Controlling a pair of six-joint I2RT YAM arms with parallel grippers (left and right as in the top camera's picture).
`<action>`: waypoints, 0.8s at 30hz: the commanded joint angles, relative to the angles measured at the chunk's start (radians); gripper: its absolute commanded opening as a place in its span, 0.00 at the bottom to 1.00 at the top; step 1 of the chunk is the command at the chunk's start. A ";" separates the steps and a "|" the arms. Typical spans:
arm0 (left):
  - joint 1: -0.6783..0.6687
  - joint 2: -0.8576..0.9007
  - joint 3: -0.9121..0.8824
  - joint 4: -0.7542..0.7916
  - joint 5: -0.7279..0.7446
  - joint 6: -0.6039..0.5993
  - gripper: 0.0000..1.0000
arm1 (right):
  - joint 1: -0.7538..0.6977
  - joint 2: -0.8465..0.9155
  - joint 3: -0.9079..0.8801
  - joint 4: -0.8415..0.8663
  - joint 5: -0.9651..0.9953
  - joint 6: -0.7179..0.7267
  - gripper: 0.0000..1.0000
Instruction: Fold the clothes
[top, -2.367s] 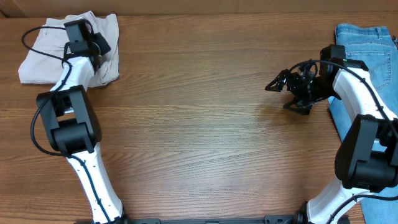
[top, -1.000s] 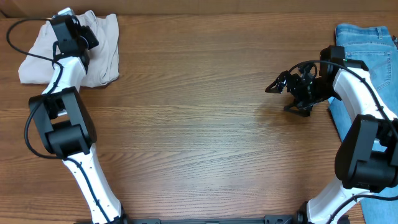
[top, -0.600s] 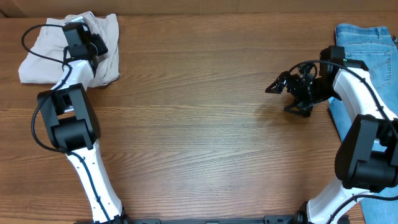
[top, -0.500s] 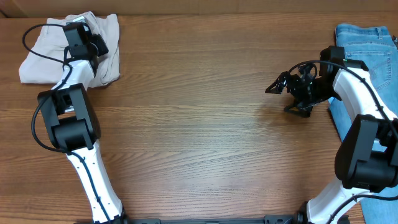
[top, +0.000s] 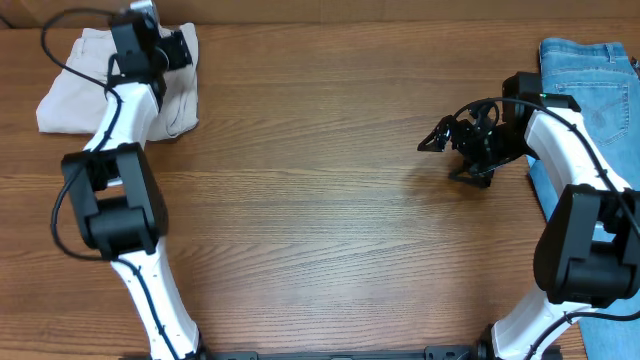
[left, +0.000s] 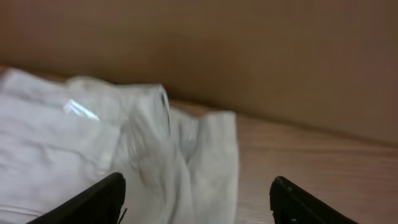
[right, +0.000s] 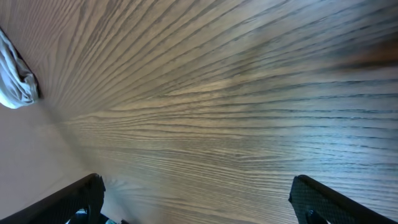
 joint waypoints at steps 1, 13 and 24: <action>0.002 -0.127 -0.003 -0.039 -0.026 0.011 0.84 | 0.007 -0.025 0.019 0.002 -0.001 0.000 1.00; -0.005 -0.583 -0.003 -0.335 0.180 0.011 1.00 | -0.003 -0.093 0.085 0.005 -0.002 0.079 1.00; -0.005 -0.910 -0.003 -0.651 0.195 0.005 1.00 | -0.003 -0.504 0.148 -0.134 0.188 0.079 1.00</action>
